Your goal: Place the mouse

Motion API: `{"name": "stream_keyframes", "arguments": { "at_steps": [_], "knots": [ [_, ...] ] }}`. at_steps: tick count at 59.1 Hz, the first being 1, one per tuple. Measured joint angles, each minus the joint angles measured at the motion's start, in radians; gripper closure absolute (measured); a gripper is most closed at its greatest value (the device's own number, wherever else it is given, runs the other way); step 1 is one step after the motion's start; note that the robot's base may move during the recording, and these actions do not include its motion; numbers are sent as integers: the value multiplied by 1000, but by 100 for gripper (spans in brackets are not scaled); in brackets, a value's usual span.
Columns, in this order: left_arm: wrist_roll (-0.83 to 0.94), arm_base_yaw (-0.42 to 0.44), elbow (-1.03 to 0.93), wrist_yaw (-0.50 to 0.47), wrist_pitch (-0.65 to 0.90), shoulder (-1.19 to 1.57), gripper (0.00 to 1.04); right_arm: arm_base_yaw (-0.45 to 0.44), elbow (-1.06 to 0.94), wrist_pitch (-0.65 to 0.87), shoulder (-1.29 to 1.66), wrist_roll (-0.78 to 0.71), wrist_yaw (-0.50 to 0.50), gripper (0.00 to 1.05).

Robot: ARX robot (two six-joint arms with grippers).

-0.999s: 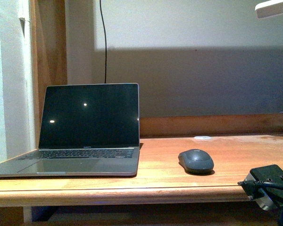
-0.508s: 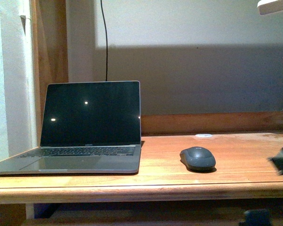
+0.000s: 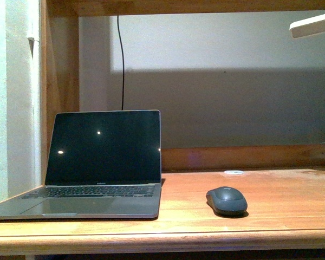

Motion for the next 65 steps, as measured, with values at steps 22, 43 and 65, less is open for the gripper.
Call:
{"name": "stream_keyframes", "arguments": {
  "at_steps": [22,43,65],
  "knots": [
    [0,0,0,-1,0,0,8,-22,-187,80,-172,-269,409,67],
    [0,0,0,0,0,0,8,-29,-282,112,-236,-288,401,102],
    [0,0,0,0,0,0,8,-30,-329,123,-275,-288,401,102]
  ]
}}
